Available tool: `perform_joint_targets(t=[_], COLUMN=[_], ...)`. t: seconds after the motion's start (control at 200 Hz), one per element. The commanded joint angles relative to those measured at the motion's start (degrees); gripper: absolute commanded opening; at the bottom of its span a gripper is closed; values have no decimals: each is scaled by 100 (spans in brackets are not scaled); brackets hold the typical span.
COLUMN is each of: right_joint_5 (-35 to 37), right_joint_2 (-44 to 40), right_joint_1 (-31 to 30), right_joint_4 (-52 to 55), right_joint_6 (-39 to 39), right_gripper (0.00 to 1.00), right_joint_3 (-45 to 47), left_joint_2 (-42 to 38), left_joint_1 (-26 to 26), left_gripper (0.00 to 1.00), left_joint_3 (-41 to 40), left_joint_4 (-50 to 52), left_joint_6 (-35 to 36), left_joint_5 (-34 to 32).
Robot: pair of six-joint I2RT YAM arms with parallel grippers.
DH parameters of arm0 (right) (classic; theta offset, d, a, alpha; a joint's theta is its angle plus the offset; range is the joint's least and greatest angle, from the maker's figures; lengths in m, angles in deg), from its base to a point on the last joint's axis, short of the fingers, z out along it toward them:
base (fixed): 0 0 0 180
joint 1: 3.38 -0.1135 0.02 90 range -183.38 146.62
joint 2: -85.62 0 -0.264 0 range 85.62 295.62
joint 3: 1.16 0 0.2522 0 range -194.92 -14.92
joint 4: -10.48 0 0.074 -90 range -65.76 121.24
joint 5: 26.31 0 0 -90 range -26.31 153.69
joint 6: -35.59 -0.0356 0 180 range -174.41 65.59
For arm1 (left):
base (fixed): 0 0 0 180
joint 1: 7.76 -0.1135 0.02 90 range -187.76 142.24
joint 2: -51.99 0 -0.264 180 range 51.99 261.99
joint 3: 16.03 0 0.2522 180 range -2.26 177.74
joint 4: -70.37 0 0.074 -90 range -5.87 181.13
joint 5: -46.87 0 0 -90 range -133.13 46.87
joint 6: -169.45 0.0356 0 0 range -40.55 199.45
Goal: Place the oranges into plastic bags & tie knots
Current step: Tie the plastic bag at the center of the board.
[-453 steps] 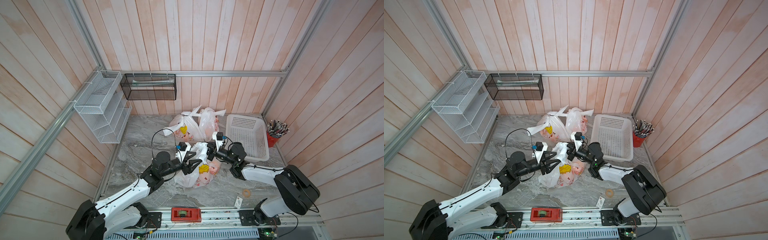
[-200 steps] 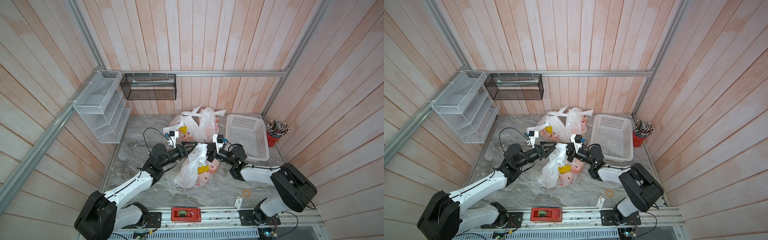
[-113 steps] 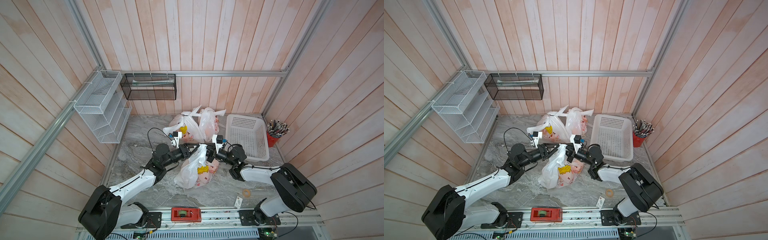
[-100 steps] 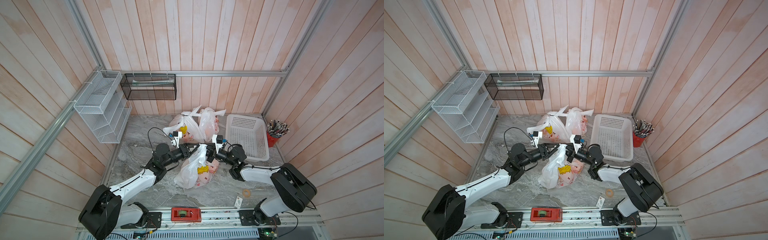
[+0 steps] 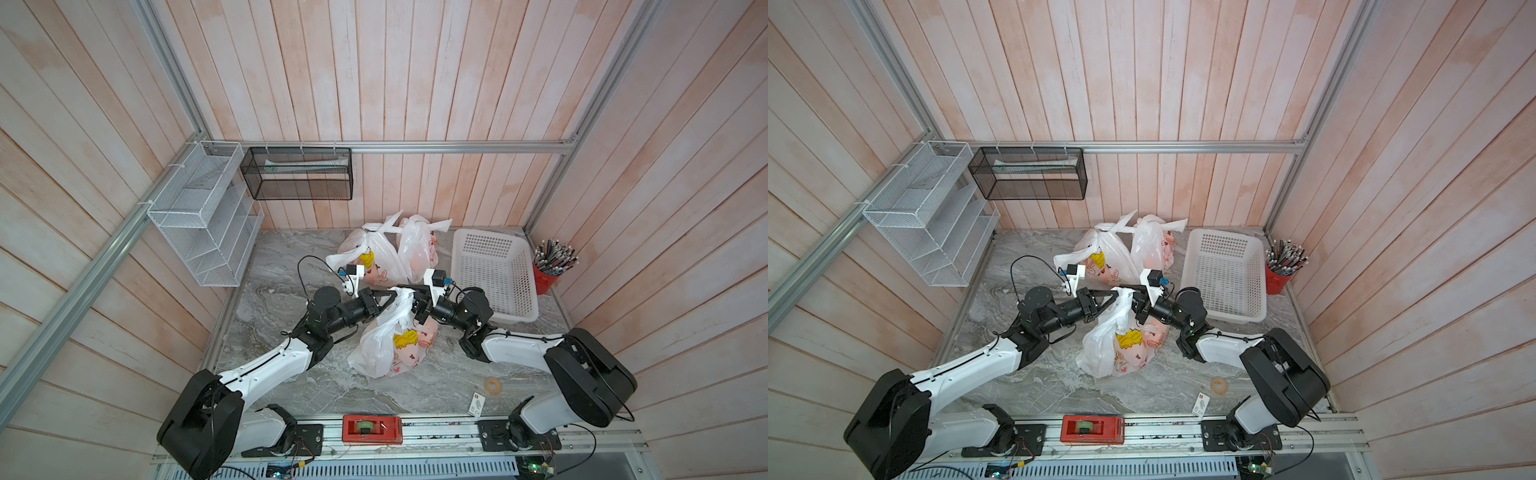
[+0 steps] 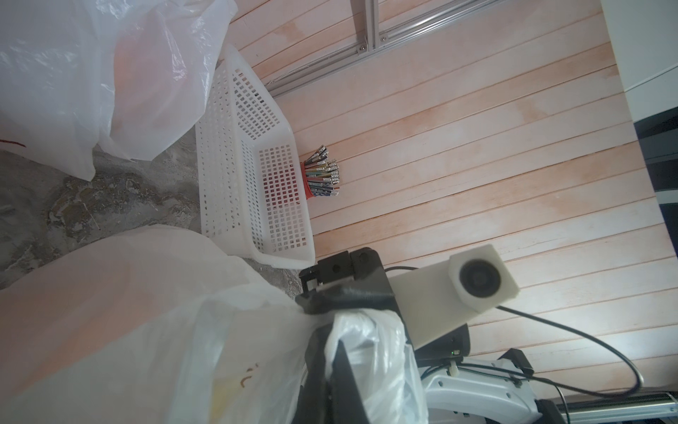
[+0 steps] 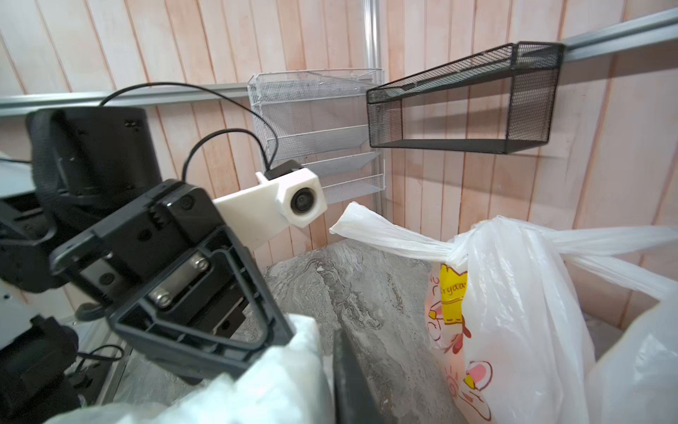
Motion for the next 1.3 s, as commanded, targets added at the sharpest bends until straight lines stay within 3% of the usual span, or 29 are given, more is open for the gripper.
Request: perform_joint_targets(t=[0.0, 0.13, 0.25, 0.39, 0.575, 0.625, 0.725, 0.79, 0.955, 1.295], right_joint_5=[20, 538, 958, 1058, 104, 462, 2058, 2852, 3686, 3897], right_joint_2=[-364, -988, -1862, -3051, -4153, -4349, -4689, -4716, -4141, -2715], right_joint_1=[-44, 29, 54, 45, -140, -472, -1269, -1568, -1991, -2313], right_joint_4=[524, 1211, 2467, 3711, 4432, 4581, 4094, 3418, 2731, 1961], right_joint_6=[227, 254, 335, -51, -696, -443, 186, 401, 901, 1496], right_gripper=[36, 64, 77, 80, 78, 78, 82, 85, 85, 87], right_joint_3=[104, 346, 418, 575, 707, 772, 1264, 1568, 1546, 994], left_joint_2=[-203, -355, -438, -443, -412, -401, -403, -404, -425, -406], left_joint_1=[-1, -1, -1, -6, -7, -10, -6, -1, -1, 32], left_gripper=[0, 0, 0, 0, 0, 0, 0, 0, 0, 0], left_joint_3=[68, 0, -41, -33, -14, -22, -37, -50, -50, -32], left_joint_4=[-3, 94, 146, 166, 208, 212, 235, 272, 377, 406], left_joint_6=[235, 358, 436, 542, 616, 608, 548, 507, 395, 408], left_joint_5=[-320, -600, -771, -842, -878, -898, -963, -1021, -1173, -1225])
